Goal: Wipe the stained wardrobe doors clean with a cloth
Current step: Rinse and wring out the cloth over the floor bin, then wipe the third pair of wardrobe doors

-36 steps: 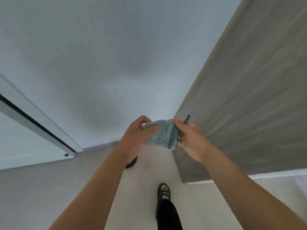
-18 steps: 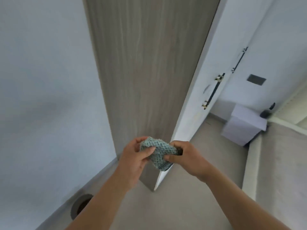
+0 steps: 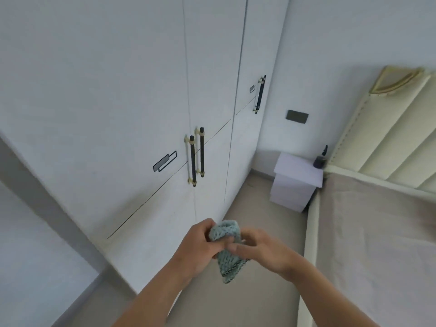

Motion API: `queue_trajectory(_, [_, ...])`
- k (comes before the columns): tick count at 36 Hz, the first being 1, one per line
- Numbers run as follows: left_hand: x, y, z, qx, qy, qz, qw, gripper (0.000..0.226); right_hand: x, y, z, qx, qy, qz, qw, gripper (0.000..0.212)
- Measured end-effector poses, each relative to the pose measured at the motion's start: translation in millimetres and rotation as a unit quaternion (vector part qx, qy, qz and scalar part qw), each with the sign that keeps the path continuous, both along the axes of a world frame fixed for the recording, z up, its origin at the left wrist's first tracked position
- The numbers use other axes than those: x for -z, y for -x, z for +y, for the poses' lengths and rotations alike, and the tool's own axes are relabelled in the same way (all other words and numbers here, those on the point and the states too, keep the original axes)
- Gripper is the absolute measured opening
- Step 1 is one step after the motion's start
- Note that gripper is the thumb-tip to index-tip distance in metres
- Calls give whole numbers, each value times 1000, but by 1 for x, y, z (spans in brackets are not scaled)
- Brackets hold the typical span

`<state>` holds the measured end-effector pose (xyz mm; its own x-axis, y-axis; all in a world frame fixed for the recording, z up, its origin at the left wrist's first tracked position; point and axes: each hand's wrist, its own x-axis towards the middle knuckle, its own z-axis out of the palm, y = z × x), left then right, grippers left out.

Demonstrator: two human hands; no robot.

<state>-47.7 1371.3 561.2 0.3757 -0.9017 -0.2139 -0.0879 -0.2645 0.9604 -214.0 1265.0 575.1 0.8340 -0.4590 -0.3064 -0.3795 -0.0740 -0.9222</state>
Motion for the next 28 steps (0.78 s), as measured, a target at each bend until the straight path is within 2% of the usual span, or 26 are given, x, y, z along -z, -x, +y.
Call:
queue_trajectory(4, [-13,12,-68,16,11,-30,999,34,-4,9,-65,-29,39,-21,999,24])
queue_trajectory(7, [-15,8,-117,6,21,-22,1000,39,7,7,-120,-6,22,-28,999,17])
queue_trajectory(9, [-11,2,-152,-9,31,-24,999,40,14,3,-159,-20,4,-31,999,20])
queue_trajectory(13, [5,-16,-227,-35,38,6,999,30,25,-9,-235,-31,0,-16,999,23])
queue_trajectory(16, [12,-34,-285,-56,45,38,997,26,33,-25,-290,14,-38,-10,999,26])
queue_trajectory(18, [12,-41,-313,-85,64,70,992,21,27,-36,-320,32,-44,-13,998,35])
queue_trajectory(20, [14,-50,-343,-135,76,126,980,15,24,-47,-356,8,-16,5,1000,46])
queue_trajectory(24, [16,-63,-383,-193,84,214,954,16,20,-67,-407,-32,-54,-44,997,31])
queue_trajectory(28, [30,-65,-408,-238,74,370,895,11,28,-97,-448,-60,-71,-81,992,31])
